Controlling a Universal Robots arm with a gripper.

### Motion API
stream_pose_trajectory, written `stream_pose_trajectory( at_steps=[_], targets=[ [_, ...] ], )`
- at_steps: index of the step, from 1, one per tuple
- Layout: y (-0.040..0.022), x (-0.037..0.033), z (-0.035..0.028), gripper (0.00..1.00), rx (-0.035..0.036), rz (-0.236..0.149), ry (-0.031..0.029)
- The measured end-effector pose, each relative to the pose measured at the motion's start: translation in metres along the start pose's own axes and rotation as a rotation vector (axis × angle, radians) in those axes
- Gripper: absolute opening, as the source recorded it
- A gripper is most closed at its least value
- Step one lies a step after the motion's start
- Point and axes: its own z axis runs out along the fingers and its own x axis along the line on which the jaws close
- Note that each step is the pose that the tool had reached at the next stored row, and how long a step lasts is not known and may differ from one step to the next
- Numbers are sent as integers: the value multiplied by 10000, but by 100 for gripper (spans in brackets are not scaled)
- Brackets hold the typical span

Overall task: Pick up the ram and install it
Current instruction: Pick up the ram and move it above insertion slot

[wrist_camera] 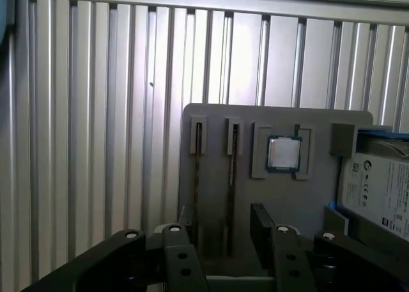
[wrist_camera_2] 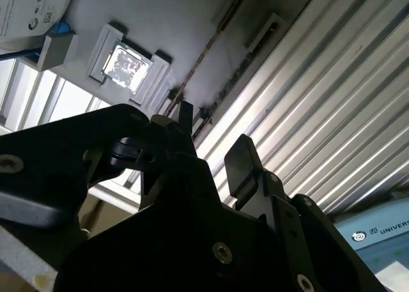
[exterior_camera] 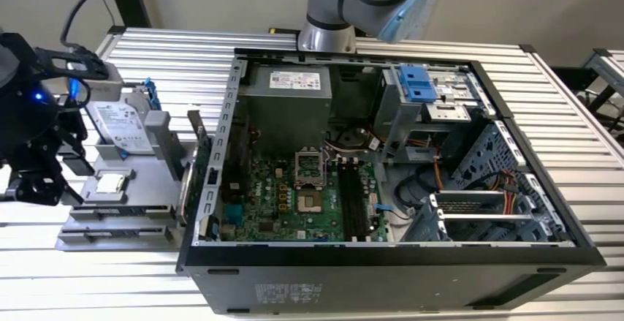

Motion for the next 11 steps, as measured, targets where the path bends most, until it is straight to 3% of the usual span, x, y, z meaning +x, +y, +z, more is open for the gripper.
stream_pose_trajectory(
  at_steps=[11],
  targets=[
    [2,35,119,100,3,68,1]
  ],
)
